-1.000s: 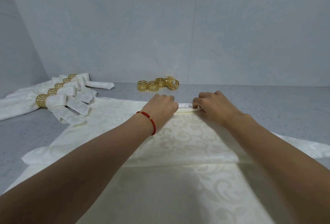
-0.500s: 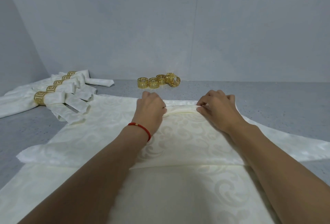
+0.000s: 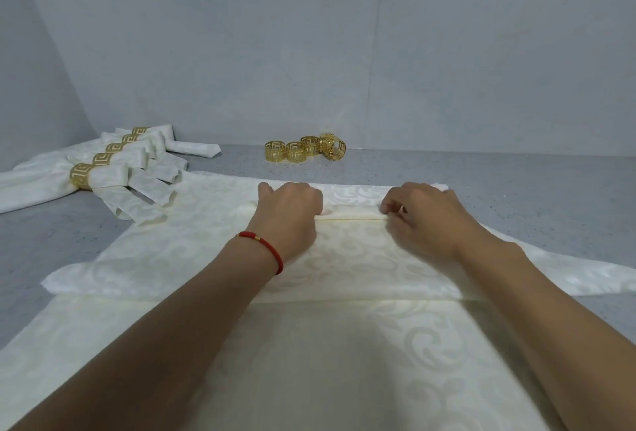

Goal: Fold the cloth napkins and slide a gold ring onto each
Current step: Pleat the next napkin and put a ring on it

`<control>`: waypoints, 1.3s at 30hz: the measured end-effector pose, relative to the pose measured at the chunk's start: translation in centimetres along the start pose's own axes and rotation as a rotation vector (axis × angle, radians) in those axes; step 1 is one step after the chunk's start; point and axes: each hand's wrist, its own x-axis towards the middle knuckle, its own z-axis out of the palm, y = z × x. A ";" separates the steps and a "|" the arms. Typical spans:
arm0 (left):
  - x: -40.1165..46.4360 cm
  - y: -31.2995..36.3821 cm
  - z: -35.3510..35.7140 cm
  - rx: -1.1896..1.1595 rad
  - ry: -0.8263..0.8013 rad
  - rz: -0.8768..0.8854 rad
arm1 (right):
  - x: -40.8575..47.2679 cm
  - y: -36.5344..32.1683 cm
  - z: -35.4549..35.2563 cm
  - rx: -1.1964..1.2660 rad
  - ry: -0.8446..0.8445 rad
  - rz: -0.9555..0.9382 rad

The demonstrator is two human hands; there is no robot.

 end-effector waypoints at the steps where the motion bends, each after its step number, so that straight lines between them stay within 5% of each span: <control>1: -0.2 -0.2 0.0 -0.094 0.039 -0.054 | -0.3 0.1 0.4 0.059 0.049 0.018; 7: -0.9 -0.9 0.8 -0.257 0.108 -0.029 | -0.2 0.4 1.8 0.014 0.051 0.056; 18: -1.9 0.1 0.4 0.118 0.214 0.110 | -1.9 0.1 0.4 -0.085 0.106 -0.088; 23: -1.9 0.6 -0.9 0.172 0.064 0.190 | -2.3 -0.7 -0.3 0.011 0.103 -0.038; 27: -2.5 0.1 -1.2 -0.120 -0.066 0.054 | -2.2 0.0 0.1 0.057 0.021 -0.053; 30: -2.7 -0.8 -0.7 -0.305 0.048 -0.051 | -2.2 0.3 0.1 0.055 0.002 -0.097; 39: -3.3 -1.2 -0.7 0.009 0.094 0.092 | -3.1 -1.1 -2.0 0.171 -0.086 -0.046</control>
